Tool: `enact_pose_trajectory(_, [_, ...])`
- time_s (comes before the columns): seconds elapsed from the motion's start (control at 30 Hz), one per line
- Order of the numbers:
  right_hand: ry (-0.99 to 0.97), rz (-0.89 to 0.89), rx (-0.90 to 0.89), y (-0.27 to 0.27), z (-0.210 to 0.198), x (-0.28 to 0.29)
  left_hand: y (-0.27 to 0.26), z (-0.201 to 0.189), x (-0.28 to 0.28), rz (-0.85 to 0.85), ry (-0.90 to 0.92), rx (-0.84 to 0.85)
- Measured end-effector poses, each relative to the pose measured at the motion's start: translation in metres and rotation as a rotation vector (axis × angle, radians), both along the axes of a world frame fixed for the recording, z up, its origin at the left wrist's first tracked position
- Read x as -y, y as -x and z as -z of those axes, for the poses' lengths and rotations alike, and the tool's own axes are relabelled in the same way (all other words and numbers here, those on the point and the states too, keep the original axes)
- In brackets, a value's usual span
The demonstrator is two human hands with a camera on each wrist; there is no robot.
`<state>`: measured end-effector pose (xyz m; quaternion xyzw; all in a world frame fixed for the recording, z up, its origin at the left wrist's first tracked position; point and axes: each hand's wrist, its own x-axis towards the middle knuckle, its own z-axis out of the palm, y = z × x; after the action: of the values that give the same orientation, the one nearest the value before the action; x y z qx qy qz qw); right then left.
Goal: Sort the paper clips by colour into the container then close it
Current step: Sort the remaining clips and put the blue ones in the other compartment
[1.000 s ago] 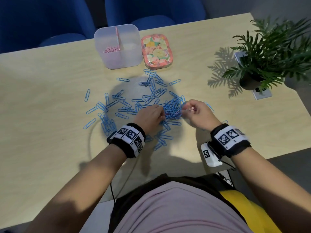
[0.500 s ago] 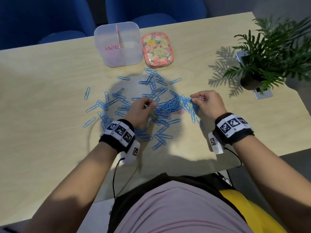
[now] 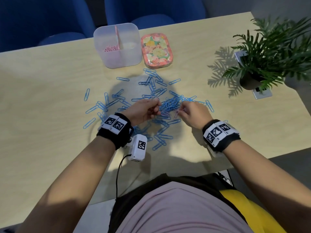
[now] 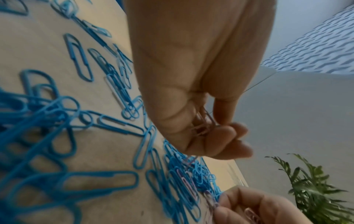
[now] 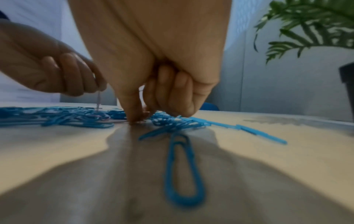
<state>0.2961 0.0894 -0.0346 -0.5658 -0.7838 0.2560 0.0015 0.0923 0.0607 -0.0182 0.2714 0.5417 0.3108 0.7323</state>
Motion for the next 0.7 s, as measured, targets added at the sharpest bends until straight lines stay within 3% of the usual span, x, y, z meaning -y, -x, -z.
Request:
enact_pose_trajectory(0.07, [0.05, 0.067, -0.201, -0.003, -0.002, -0.003, 0.001, 0.001, 0.003, 0.03, -0.025, 0.021])
enact_pose_trajectory(0.17, [0.259, 0.355, -0.683, -0.011, -0.015, -0.006, 0.004, 0.0, 0.005, 0.011, -0.054, -0.015])
enact_pose_trajectory(0.27, [0.434, 0.539, -0.972, -0.023, -0.023, -0.011, 0.005, 0.003, 0.004, -0.009, -0.165, -0.327])
enact_pose_trajectory(0.33, [0.489, 0.579, -1.073, -0.027, -0.024, -0.017, 0.005, 0.006, 0.005, 0.072, -0.319, -0.576])
enact_pose_trajectory(0.53, [0.671, 0.703, -1.127, -0.02, -0.019, -0.021, -0.012, 0.012, 0.007, 0.473, -0.572, -1.051])
enact_pose_trajectory(0.63, [0.64, 0.727, -1.01, -0.013, -0.014, -0.017, -0.013, 0.015, 0.008, 0.545, -0.603, -1.121])
enact_pose_trajectory(0.7, [0.539, 0.684, -0.835, -0.01, -0.01, -0.013, -0.013, 0.015, 0.008, 0.55, -0.613, -1.125])
